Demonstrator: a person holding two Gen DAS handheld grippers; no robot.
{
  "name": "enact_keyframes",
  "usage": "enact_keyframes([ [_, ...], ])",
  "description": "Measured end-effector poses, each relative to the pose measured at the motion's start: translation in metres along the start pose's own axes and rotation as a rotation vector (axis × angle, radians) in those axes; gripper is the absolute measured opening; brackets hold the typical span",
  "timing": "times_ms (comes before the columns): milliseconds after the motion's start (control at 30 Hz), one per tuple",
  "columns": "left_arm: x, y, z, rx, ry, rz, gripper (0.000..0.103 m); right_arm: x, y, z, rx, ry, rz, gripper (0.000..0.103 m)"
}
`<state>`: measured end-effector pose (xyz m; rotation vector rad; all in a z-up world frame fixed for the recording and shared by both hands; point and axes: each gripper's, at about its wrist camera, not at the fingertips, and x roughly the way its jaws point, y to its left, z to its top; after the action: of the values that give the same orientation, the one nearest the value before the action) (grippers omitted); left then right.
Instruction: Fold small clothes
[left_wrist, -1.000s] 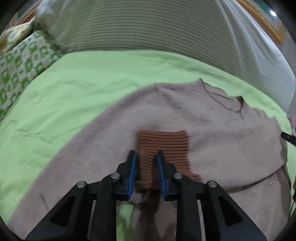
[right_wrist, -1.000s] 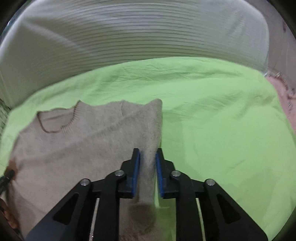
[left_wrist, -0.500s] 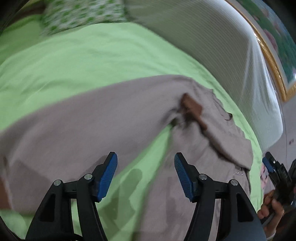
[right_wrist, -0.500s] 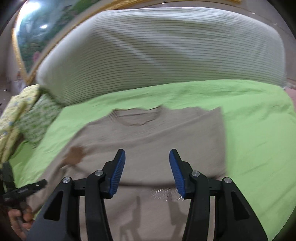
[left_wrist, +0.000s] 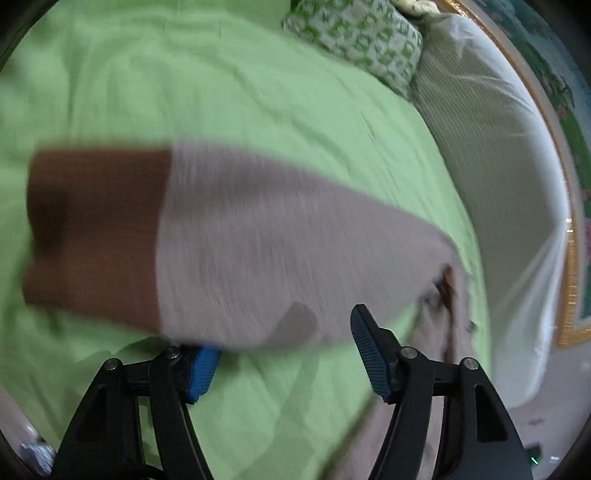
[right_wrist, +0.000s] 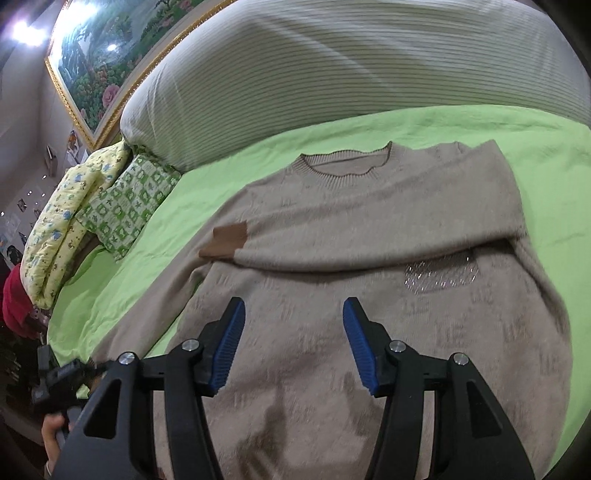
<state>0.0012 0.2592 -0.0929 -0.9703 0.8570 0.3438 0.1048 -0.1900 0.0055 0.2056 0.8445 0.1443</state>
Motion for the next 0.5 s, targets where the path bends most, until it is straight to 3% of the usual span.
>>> enact_keyframes([
  [33,0.002,-0.003,0.005,0.018,-0.023,0.041,0.049,-0.001,-0.001,-0.001,-0.002,0.002,-0.003,0.056],
  [67,0.006,-0.008,0.009,0.047,-0.033,0.085,0.019,-0.003,-0.003,-0.003,0.001,0.003,-0.007,0.056],
  [100,0.01,-0.011,0.012,0.069,-0.03,0.101,0.008,-0.004,-0.005,-0.004,0.008,0.002,-0.011,0.056],
  [200,0.012,-0.02,0.02,0.108,-0.053,0.104,0.006,-0.012,-0.02,-0.008,0.046,-0.011,-0.037,0.056],
  [300,-0.002,-0.058,0.025,0.226,-0.13,0.088,0.005,-0.02,-0.035,-0.012,0.086,-0.025,-0.056,0.056],
  [500,-0.034,-0.221,-0.003,0.567,-0.263,-0.134,0.005,-0.037,-0.069,-0.008,0.159,-0.061,-0.075,0.056],
])
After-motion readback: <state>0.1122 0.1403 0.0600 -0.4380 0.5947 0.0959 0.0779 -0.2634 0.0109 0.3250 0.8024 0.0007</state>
